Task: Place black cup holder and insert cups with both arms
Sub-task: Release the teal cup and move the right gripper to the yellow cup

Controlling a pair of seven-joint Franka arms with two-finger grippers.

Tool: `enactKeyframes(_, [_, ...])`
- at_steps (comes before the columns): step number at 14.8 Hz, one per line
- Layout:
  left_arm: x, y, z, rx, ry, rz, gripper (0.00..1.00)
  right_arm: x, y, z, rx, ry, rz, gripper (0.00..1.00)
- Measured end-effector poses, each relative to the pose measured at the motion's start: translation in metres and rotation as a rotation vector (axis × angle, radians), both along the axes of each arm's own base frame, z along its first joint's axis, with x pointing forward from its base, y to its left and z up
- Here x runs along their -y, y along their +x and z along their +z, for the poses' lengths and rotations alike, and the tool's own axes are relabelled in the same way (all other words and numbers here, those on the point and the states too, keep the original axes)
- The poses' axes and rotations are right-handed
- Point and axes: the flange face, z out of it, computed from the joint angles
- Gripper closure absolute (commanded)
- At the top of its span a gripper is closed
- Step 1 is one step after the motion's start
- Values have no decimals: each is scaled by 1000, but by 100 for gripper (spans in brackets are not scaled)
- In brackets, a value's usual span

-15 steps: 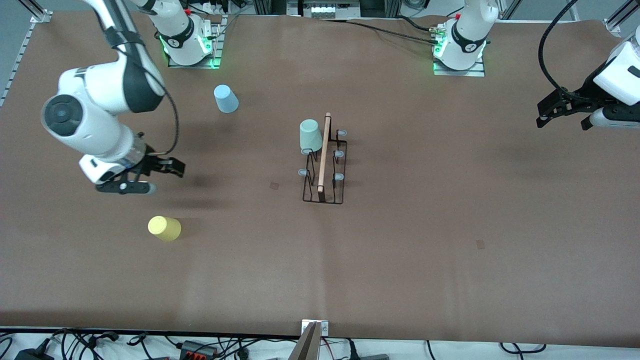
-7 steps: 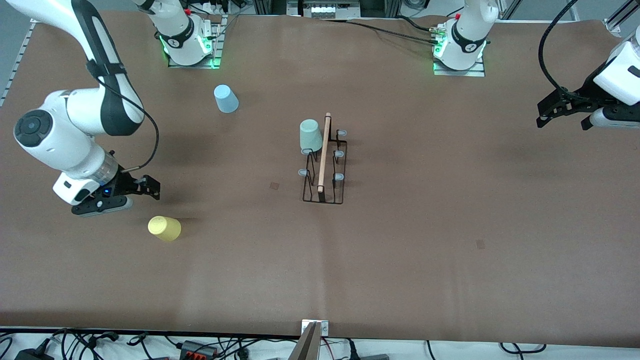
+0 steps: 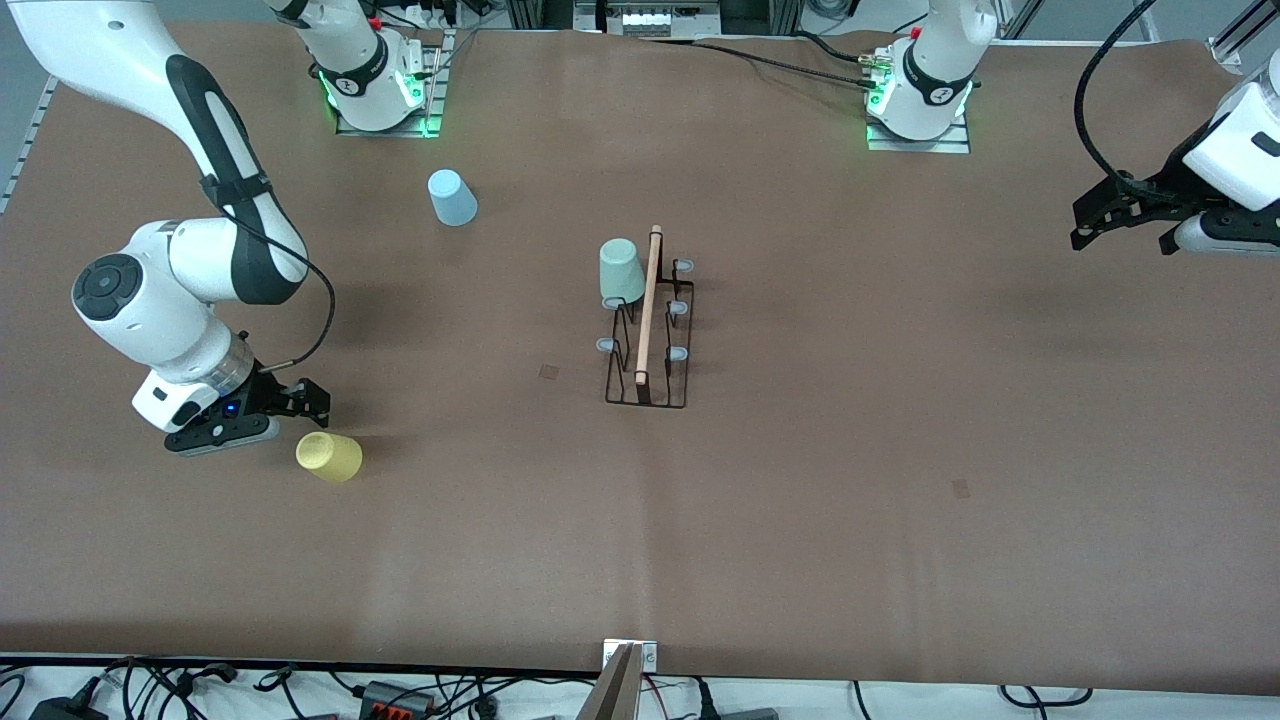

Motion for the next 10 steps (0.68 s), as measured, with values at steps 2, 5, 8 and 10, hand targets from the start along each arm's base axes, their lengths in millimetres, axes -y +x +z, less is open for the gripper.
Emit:
enactKeyframes(2, [0, 0, 0, -2, 0, 1, 0, 0, 3, -11, 14, 3, -1, 0])
enactKeyframes(5, [-1, 0, 0, -4, 0, 1, 0, 0, 8, -27, 11, 7, -3, 0])
enactKeyframes(8, [0, 0, 0, -4, 0, 1, 0, 0, 11, -41, 20, 11, -5, 0])
enactKeyframes(10, [0, 0, 0, -4, 0, 1, 0, 0, 11, -49, 12, 12, -5, 0])
